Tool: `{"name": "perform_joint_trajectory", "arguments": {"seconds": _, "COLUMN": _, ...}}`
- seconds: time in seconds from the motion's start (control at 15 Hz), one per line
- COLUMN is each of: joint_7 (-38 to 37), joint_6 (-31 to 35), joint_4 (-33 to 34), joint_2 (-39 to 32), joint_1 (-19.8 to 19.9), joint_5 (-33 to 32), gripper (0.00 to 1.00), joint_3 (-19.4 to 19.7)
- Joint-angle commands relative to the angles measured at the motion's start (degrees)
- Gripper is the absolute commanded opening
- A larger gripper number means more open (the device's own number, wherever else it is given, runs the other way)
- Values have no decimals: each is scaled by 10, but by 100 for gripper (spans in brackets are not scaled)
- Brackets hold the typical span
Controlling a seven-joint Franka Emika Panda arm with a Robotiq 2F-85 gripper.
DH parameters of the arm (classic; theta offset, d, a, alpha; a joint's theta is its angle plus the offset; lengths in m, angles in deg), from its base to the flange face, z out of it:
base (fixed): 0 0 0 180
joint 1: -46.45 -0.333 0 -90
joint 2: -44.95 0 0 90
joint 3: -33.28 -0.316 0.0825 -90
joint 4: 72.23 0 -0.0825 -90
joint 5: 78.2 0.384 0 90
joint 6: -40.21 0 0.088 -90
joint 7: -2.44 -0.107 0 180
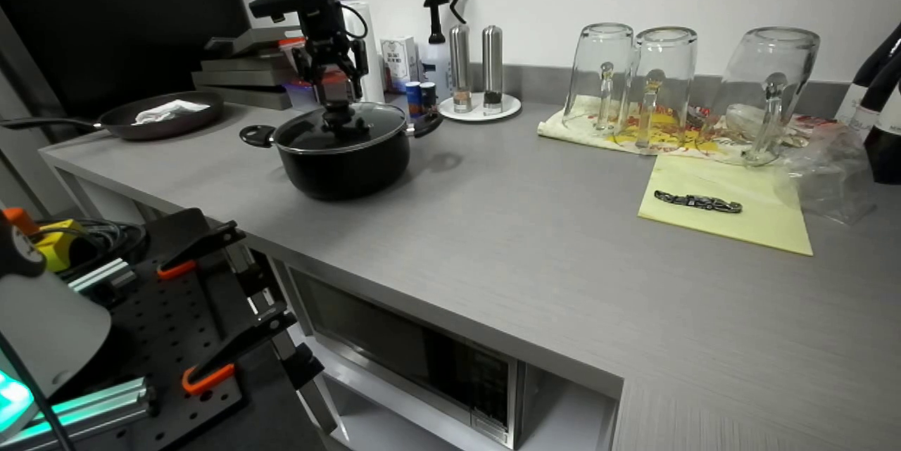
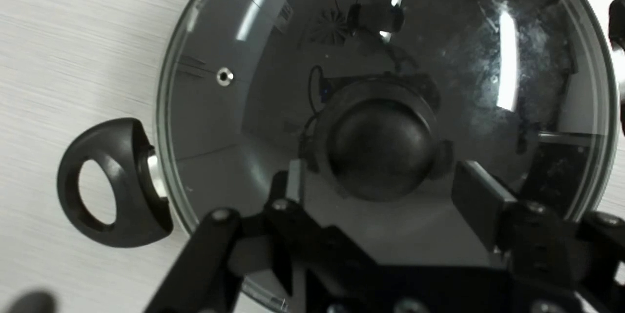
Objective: Place the lid on the pot
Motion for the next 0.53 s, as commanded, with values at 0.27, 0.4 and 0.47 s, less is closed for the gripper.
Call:
{"name": "perform_joint_trajectory", "arguments": {"seconds": 0.27, "joint_7": 8, "joint_6": -7, "joint_4": 11, "joint_2": -1, "joint_1": -2, "joint_5": -5, "gripper": 100, "joint_3": 1}}
{"name": "perform_joint_trajectory", "arguments": {"seconds": 0.4, "joint_7": 2, "joint_6": -2, "joint_4": 4, "joint_2": 0, "joint_1": -1, "joint_5": 1, "gripper": 100, "joint_3": 1}}
{"name": "perform_joint_trajectory", "arguments": {"seconds": 0.47, "joint_7": 2, "joint_6": -2, "joint_4": 5, "joint_2": 0, "joint_1": -1, "joint_5": 1, "gripper": 100, "joint_3": 1}}
